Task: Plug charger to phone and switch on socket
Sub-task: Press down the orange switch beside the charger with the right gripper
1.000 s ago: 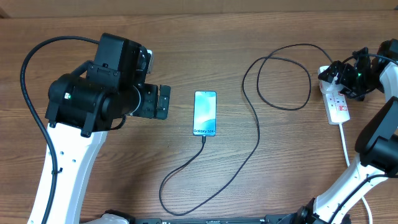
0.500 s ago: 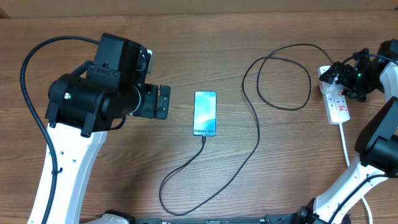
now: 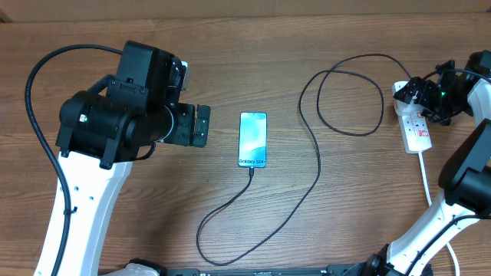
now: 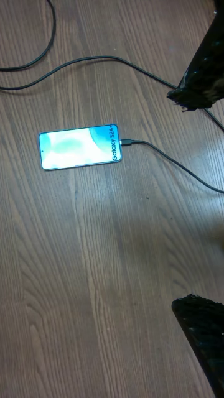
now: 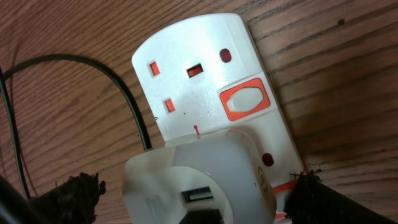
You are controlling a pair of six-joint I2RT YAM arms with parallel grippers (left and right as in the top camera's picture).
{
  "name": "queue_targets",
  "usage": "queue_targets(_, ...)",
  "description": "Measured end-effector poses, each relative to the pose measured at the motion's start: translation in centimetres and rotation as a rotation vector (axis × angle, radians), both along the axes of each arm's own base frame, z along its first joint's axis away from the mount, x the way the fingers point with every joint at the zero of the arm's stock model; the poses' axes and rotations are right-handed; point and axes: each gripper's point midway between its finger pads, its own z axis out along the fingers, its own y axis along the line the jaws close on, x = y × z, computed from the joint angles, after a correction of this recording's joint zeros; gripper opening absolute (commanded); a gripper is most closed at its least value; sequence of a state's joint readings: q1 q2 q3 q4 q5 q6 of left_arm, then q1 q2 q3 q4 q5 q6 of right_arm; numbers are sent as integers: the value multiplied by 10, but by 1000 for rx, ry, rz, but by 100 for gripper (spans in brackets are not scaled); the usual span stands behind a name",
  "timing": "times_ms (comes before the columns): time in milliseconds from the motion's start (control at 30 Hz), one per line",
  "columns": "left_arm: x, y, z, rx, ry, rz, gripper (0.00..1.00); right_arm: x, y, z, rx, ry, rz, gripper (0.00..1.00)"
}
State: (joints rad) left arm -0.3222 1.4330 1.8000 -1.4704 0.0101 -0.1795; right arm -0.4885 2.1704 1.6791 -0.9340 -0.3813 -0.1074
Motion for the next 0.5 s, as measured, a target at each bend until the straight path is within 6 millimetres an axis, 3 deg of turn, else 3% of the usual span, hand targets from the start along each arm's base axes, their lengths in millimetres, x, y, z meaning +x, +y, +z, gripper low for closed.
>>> queue_targets(500, 0, 0, 0, 0, 0, 0, 99, -4, 4, 1, 22, 10, 3, 100)
